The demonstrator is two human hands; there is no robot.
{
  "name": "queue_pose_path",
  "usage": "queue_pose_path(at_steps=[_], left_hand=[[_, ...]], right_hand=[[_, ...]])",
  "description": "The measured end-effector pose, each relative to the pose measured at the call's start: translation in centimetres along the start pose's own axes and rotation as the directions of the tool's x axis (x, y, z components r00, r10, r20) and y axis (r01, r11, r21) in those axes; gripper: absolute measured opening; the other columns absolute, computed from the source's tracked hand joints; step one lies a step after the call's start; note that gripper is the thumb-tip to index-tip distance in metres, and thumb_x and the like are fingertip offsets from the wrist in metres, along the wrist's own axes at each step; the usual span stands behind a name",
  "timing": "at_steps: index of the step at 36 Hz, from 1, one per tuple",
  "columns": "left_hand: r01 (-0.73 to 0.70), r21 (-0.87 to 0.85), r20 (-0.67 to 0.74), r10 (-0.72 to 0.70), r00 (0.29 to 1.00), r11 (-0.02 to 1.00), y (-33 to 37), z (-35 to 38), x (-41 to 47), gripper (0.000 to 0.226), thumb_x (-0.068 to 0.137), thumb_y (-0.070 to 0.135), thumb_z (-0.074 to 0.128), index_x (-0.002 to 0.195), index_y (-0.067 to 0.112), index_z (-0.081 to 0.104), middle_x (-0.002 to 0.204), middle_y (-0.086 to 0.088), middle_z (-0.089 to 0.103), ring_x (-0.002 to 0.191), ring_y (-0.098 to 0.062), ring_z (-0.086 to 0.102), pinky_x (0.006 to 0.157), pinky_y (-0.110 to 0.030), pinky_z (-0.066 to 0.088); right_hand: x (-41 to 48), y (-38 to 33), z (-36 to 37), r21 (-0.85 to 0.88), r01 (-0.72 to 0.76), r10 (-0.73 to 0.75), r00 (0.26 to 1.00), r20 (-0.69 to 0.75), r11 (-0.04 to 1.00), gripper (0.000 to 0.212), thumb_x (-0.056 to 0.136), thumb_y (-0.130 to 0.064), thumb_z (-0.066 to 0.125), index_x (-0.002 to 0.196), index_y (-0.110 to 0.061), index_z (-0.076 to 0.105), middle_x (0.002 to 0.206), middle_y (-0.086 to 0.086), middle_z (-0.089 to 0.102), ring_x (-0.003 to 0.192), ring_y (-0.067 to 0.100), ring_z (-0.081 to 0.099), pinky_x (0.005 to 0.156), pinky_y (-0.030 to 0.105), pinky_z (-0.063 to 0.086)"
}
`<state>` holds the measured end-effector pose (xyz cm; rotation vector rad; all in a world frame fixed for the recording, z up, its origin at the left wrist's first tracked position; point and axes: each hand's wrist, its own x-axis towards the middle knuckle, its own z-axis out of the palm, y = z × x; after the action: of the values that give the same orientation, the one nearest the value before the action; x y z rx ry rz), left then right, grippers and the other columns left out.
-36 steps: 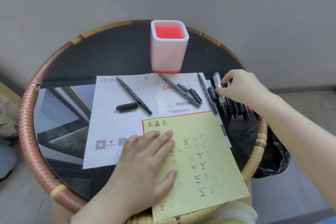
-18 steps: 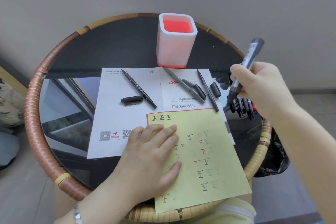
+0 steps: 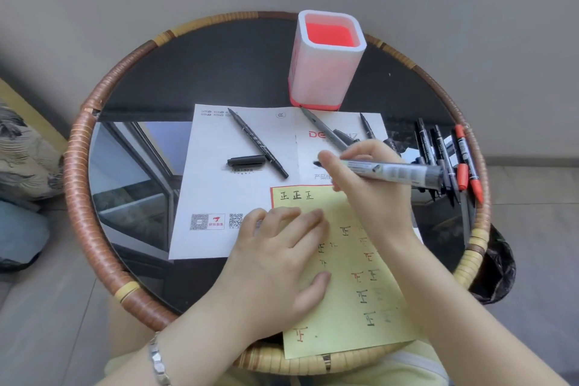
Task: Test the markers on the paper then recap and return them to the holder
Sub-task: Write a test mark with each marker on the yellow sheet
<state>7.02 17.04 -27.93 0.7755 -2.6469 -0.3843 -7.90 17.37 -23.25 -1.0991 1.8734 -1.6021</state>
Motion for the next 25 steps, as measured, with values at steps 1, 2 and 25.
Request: queue_pose_path(at_steps=[1,2,25], left_hand=[[0.000,0.000,-0.001,0.000,1.000,1.000,0.0,0.0,0.0,0.051,0.075,0.048,0.047,0.114,0.019,0.064,0.123,0.008,0.061,0.108,-0.018,0.046,0.092,-0.039,0.030],[0.000,0.001,-0.001,0.000,1.000,1.000,0.0,0.0,0.0,0.051,0.075,0.048,0.047,0.113,0.019,0.064,0.122,0.008,0.061,0.108,-0.017,0.046,0.092,-0.039,0.030],[0.010,-0.011,0.028,-0.010,1.000,1.000,0.1,-0.2,0.1,0.051,0.074,0.048,0.048,0.113,0.019,0.064,0.123,0.009,0.060,0.109,-0.017,0.046,0.093,-0.038,0.029]], right_hand=[[0.1,0.5,0.0,-0.010,-0.011,0.011,0.998,-0.054,1.000,0.027,0.075,-0.019,0.074,0.065,-0.015,0.049,0.052,-0.004,0.056,0.046,0.006,0.056,0.048,0.018,0.043],[0.1,1.1,0.1,-0.026,-0.029,0.026,0.995,-0.095,0.999,0.030,0.075,-0.018,0.072,0.062,-0.014,0.045,0.048,-0.004,0.052,0.042,0.006,0.052,0.047,0.019,0.041],[-0.1,3.5,0.7,-0.168,0.036,-0.061,0.988,-0.145,0.985,0.030,0.068,-0.018,0.059,0.053,-0.014,0.034,0.042,-0.004,0.038,0.044,0.016,0.042,0.048,0.023,0.034]])
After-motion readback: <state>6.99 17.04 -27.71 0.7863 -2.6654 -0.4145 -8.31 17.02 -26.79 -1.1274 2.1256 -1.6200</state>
